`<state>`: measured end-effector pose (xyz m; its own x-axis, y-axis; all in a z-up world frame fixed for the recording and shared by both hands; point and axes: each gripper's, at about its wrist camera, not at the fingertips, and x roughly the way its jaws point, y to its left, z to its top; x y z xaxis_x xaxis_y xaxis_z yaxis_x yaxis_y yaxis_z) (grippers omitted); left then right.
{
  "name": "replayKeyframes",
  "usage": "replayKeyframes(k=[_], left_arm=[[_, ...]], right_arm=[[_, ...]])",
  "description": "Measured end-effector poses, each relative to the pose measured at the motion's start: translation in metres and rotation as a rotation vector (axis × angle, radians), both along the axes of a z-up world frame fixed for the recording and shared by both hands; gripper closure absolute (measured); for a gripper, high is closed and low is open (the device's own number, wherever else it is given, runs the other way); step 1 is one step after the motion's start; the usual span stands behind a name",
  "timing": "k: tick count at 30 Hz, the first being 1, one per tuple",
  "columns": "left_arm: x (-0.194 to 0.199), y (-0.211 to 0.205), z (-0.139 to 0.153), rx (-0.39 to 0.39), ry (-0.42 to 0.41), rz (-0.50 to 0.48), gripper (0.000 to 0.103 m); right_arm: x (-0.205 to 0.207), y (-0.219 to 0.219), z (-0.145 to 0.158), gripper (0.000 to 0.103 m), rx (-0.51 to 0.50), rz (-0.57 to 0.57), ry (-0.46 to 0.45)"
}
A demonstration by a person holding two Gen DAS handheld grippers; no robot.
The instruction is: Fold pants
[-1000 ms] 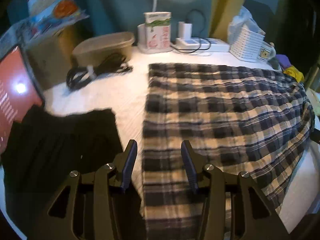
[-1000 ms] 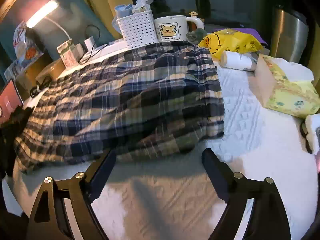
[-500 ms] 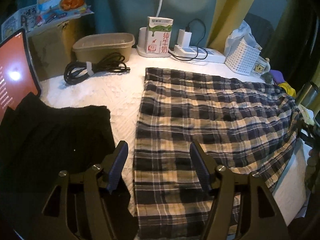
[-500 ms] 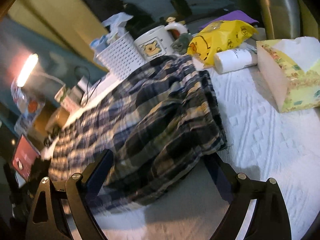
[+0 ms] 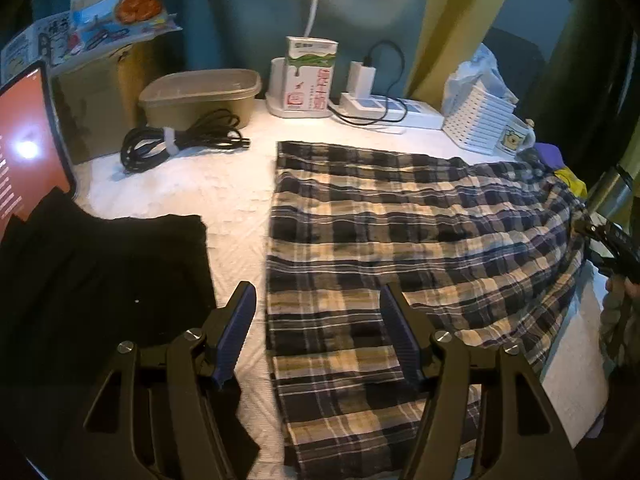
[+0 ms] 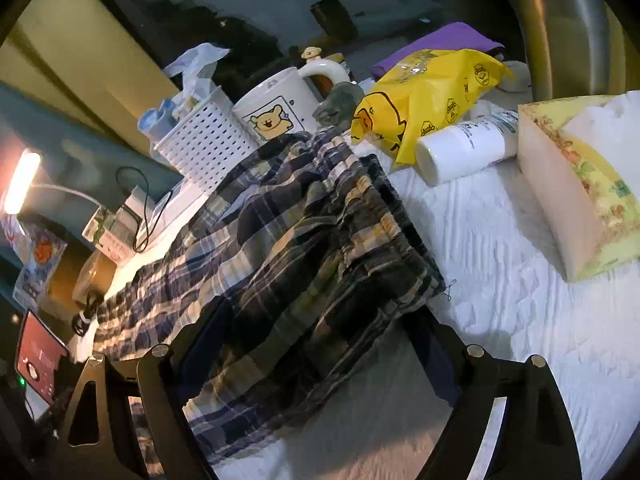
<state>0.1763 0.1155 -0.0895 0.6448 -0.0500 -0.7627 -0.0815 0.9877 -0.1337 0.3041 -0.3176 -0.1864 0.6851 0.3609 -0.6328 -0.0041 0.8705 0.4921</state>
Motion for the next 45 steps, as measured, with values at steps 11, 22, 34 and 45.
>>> replayKeyframes(k=[11, 22, 34, 45], left_arm=[[0.009, -0.006, -0.012, -0.018, 0.024, -0.02, 0.039], [0.007, -0.002, -0.007, -0.02, 0.01, -0.011, 0.039], [0.006, -0.012, 0.001, -0.018, -0.008, -0.037, 0.039], [0.008, -0.02, 0.002, -0.054, -0.04, -0.082, 0.039]], right_arm=[[-0.012, -0.027, -0.001, 0.015, -0.009, -0.034, 0.021], [0.018, -0.012, 0.0, 0.018, -0.005, -0.064, -0.016], [0.009, -0.028, 0.019, 0.079, 0.055, 0.001, -0.086], [-0.028, -0.065, 0.091, 0.079, -0.095, -0.105, -0.231]])
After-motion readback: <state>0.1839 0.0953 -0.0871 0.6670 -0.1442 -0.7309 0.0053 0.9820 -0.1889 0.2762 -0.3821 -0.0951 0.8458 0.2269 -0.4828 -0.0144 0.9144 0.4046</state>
